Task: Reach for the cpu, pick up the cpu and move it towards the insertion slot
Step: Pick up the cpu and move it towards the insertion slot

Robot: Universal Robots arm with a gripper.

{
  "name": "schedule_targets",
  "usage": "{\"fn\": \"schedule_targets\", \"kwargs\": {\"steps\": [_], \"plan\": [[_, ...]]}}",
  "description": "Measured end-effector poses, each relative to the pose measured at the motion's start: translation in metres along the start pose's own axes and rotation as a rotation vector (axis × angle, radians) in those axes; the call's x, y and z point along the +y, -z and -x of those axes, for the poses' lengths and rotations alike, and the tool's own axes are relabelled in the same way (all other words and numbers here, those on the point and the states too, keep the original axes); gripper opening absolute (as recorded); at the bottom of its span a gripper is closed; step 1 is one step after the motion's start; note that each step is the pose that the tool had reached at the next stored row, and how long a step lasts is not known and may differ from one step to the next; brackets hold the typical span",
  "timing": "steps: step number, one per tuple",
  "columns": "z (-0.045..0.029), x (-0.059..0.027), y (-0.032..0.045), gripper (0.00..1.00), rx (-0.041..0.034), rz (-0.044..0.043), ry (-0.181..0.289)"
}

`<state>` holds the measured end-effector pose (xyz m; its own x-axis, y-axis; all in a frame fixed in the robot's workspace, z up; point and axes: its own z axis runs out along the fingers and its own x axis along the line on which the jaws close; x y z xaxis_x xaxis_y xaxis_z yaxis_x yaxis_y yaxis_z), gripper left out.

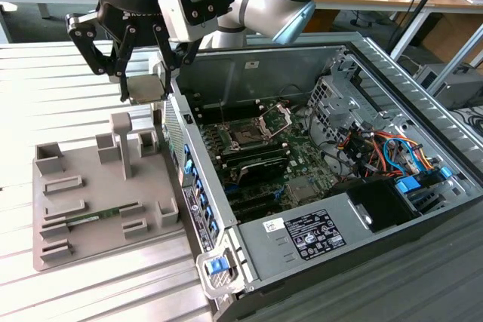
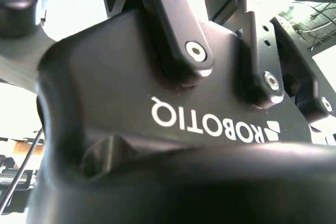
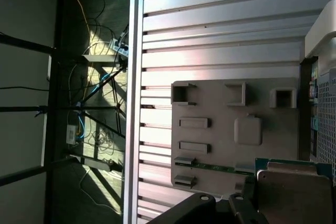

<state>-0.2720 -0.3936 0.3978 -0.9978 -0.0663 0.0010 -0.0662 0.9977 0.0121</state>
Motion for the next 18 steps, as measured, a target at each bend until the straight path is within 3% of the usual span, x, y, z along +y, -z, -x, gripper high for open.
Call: {"fn": "schedule_targets", "kwargs": {"steps": [18], "plan": [[0.0138, -0.0009, 0.0000, 0.55, 0.0000, 0.0000, 0.000]]}}
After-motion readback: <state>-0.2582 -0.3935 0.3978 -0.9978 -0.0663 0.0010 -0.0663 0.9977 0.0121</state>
